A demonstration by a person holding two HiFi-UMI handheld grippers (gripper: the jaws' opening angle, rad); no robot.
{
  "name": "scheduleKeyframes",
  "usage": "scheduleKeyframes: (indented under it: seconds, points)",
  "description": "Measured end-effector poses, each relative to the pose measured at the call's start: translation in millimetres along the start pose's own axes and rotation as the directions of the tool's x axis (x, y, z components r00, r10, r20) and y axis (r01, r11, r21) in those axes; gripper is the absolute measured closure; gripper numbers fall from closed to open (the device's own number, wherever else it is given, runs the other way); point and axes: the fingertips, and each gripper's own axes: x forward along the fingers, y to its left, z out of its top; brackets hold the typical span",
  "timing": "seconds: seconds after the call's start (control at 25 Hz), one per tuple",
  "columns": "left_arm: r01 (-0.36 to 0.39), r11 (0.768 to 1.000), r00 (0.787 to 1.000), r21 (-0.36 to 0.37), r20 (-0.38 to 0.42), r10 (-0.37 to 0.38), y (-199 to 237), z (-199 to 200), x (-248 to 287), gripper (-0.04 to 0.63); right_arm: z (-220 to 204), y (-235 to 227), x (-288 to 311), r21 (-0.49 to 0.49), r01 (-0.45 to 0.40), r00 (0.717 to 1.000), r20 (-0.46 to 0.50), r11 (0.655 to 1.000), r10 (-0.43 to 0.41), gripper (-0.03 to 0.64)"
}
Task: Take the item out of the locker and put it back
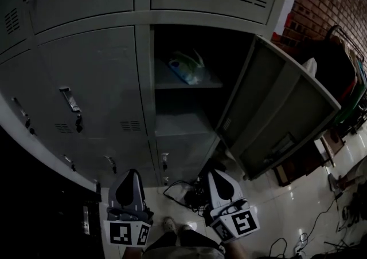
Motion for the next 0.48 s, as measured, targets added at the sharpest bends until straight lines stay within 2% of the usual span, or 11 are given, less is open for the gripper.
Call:
scheduleKeyframes:
  seconds: [0.16,0.32,0.48]
  points:
    - [0.01,1.0,0.999,0.004,-0.032,-0.01,-20,-5,-42,0.591,1,12,-49,0.016,0.02,1.0,0.015,1.0,-0.02,0.615]
    - [0.02,1.0,0.999,0.01,-0.047,-0.02,-57,-9,-103,0.591,-9,16,-126,0.069,0.054,0.998,0.018,0.996,-0.055,0.615]
    - [0.024,0.999,0.996,-0.025,-0.08,-0.026,-104,-17,-183,0.591,-27,38,-214,0.129,0.029,0.999,-0.019,0.991,-0.027,0.615]
